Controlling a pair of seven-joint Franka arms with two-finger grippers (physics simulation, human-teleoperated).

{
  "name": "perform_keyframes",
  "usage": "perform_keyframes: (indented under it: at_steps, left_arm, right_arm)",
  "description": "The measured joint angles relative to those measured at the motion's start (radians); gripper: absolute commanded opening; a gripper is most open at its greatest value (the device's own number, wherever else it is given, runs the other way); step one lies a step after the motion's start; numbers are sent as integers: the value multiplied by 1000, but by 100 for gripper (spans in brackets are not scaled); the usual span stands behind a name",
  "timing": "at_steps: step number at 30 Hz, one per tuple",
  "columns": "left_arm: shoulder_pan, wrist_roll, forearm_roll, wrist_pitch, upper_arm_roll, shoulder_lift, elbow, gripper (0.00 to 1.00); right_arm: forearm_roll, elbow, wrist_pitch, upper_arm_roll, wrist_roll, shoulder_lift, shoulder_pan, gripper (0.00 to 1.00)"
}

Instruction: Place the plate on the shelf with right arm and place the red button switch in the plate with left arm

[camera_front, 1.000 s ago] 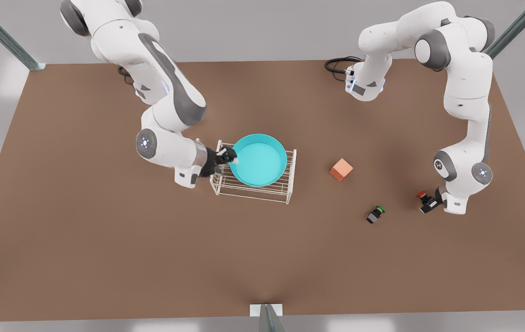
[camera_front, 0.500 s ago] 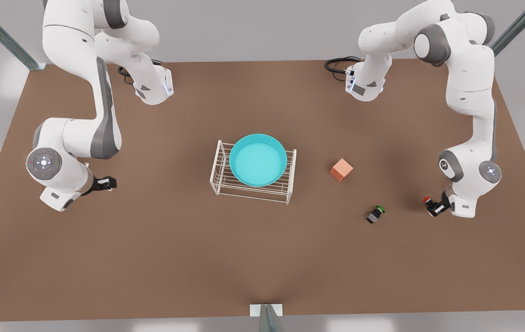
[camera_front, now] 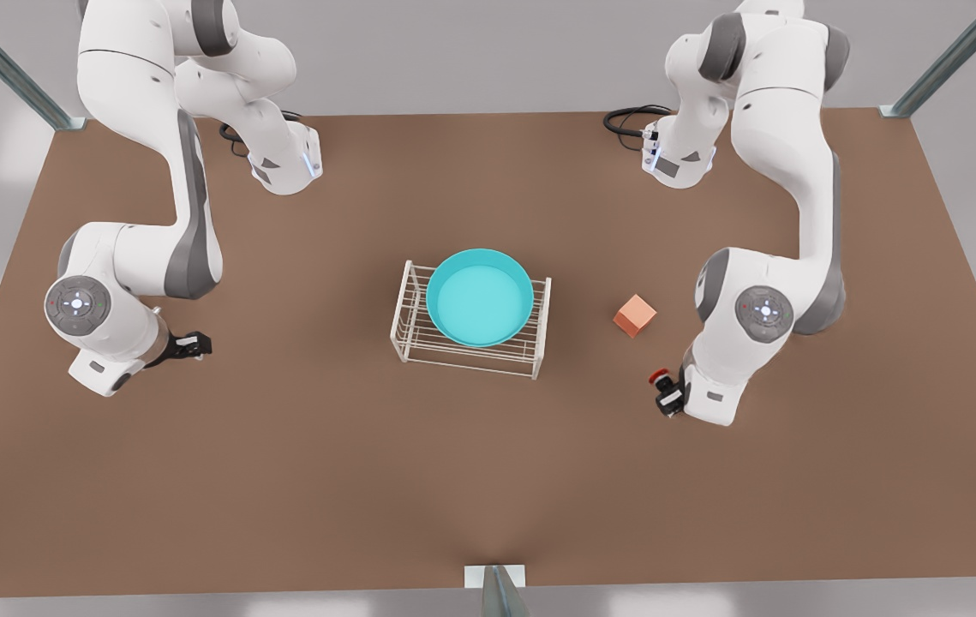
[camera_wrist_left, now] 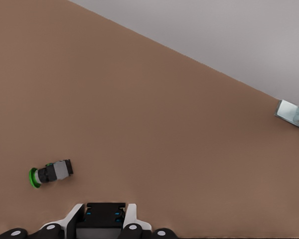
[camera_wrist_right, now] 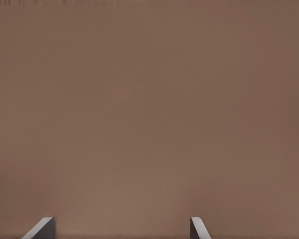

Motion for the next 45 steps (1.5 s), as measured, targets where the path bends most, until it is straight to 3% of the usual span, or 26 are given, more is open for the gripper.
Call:
perform_keyframes:
  at_steps: [3,9,17,18,19,24,31,33,36,45]
  left_arm:
    - [-105,-125,-2,-93,-1,-1,51,47]
    - [-195,-385,6,-200,-196,-81,49,47]
    - [-316,-657,41,-178,-211,-20,-41,47]
    - [-325,-686,43,-161,-212,-11,-50,66]
    - [-332,-713,44,-145,-212,-9,-56,100]
    - [-347,-823,49,-107,-208,-22,-59,100]
    - [163,-543,110,-311,-143,-101,37,100]
    - [184,-409,89,-356,-119,-141,31,100]
    - [217,-217,35,-362,-80,-291,-105,100]
    - [230,196,-32,-363,-74,-280,-101,100]
  right_arm:
    - [3,0,0,0,-2,0,0,100]
    - [5,0,-2,0,-6,0,0,100]
    - [7,0,-2,0,-9,3,-1,100]
    - [7,0,-2,0,-9,3,-1,100]
    - [7,0,-2,0,-10,3,-2,100]
    - [7,0,-2,0,-11,3,-1,100]
    - [8,0,-2,0,-12,6,-1,100]
    - [8,0,-2,0,-12,9,-1,100]
    - [9,0,-1,0,-12,10,-1,100]
    - [26,0,-1,0,-13,10,-1,100]
